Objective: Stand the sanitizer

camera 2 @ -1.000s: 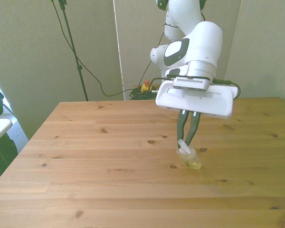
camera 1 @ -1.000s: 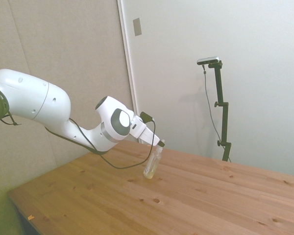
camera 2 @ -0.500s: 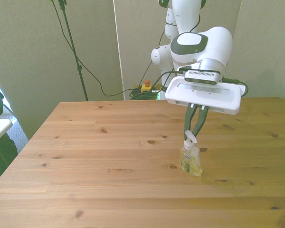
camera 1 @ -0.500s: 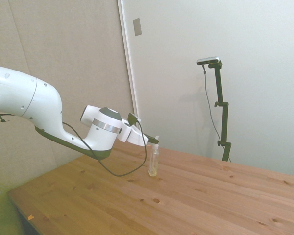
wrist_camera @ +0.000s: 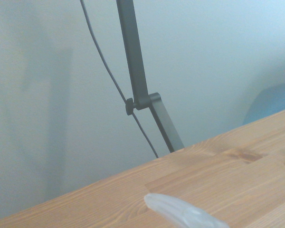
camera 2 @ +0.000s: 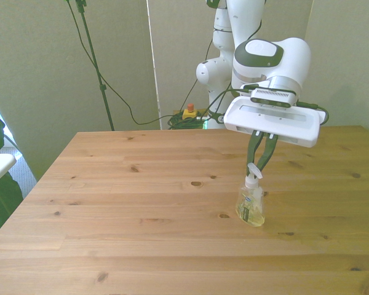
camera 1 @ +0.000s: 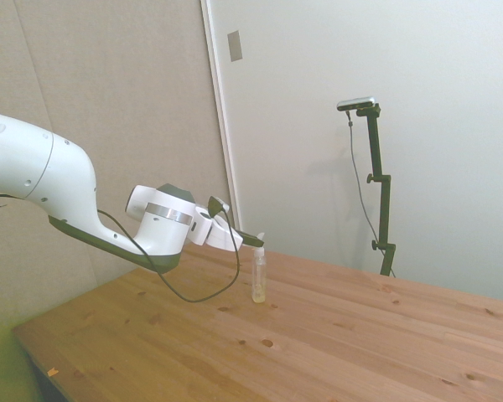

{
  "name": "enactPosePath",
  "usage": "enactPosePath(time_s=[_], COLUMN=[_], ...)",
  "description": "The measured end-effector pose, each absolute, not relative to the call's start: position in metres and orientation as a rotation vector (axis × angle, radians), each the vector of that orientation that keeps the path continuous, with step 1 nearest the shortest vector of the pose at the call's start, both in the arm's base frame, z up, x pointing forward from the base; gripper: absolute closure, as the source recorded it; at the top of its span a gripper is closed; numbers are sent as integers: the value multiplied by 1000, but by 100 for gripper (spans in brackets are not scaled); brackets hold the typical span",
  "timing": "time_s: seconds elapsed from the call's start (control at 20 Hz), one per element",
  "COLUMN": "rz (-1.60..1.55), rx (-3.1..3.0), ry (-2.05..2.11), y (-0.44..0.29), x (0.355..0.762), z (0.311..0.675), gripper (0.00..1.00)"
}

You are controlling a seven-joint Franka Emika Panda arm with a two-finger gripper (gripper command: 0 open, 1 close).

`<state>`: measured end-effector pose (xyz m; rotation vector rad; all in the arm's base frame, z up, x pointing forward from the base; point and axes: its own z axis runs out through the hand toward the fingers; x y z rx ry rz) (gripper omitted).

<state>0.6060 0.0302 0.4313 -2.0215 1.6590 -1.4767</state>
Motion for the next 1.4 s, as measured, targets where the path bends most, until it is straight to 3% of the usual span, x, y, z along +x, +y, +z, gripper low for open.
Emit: enactPosePath(time_s=[1.4], rz=[-1384], rx=[-2106], ry=[1651], y=[54], x=[595], z=[413], gripper=[0])
